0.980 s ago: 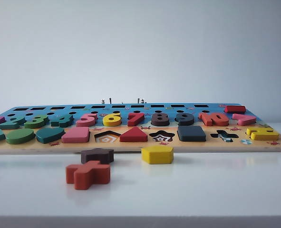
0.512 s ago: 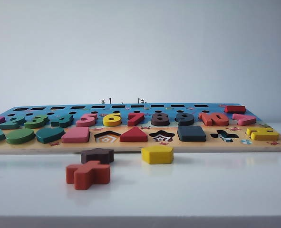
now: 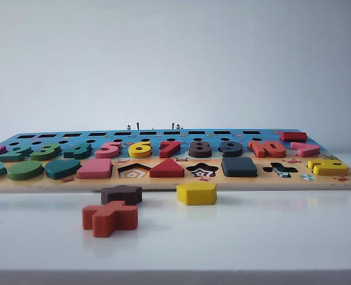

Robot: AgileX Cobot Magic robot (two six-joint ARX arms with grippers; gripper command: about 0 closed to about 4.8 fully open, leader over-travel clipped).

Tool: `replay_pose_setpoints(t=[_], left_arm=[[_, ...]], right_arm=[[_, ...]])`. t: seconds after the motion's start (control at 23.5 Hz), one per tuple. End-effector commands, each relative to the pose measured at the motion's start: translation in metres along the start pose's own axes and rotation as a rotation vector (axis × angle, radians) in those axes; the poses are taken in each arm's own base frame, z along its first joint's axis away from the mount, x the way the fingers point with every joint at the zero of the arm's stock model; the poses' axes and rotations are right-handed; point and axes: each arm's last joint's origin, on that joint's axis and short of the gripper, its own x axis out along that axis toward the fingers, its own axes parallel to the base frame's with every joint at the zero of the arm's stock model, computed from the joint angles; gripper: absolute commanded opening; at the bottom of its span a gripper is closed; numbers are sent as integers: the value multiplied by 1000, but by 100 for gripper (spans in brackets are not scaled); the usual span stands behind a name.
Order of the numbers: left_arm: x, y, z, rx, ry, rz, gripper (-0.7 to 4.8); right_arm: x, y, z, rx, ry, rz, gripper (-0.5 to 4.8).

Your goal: Insert the cube into the slot.

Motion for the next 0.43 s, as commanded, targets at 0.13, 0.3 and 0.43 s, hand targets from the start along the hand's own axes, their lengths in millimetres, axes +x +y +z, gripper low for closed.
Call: replay_pose_setpoints(t=[0.13,0.3,0.43], left_arm=[[0,0,3,-5,-21,-1,20],[0,0,2,-4,-16,-1,20],[0,0,3,-4,-17,-1,20]], right_arm=[[0,0,1,-7,-12,6,-3],[0,0,1,-7,-12,6,-3],[0,0,1,-7,-12,6,-3]])
